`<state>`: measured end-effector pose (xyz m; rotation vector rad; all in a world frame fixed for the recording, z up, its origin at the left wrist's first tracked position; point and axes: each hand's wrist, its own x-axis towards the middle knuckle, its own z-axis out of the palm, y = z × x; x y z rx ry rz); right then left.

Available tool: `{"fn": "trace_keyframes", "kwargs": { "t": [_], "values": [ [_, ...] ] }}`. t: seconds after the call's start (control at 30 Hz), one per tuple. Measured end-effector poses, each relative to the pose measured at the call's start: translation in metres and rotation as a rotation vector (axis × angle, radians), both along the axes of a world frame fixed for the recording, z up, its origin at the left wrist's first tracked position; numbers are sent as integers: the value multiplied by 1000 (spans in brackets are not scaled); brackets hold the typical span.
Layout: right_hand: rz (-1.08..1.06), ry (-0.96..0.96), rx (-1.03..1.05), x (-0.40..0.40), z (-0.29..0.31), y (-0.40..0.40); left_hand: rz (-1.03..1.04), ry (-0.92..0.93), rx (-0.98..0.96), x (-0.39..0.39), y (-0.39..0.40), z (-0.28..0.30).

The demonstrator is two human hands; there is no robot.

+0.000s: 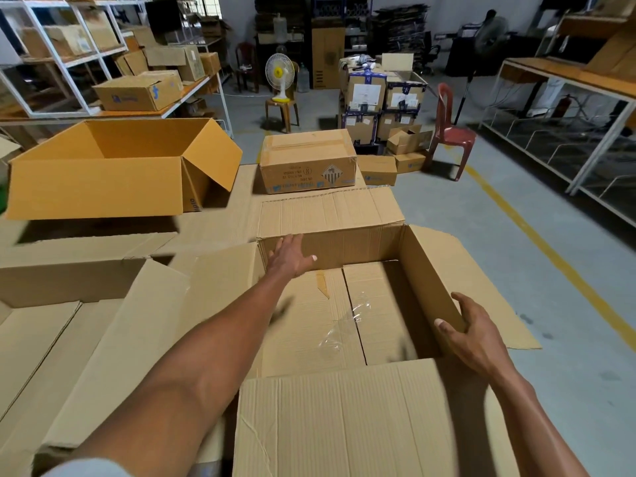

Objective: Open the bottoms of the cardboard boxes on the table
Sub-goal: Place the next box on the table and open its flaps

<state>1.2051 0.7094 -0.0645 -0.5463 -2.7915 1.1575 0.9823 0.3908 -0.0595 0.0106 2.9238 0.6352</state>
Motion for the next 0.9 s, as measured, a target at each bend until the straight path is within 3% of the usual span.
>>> {"fn": "trace_keyframes", "kwargs": {
  "t": [0.27, 0.47, 0.7, 0.9],
  "values": [
    [-155, 191, -229, 26, 16, -21, -105, 114, 450, 118, 22, 9],
    [-280, 352, -474, 73, 22, -29, -192, 54, 738, 199, 47, 26],
    [-394, 391, -553, 122, 14, 23, -223, -14, 874, 275, 121, 37],
    [-332, 317, -580, 147, 7, 91, -213, -36, 877, 309, 209, 36]
  ]
}}
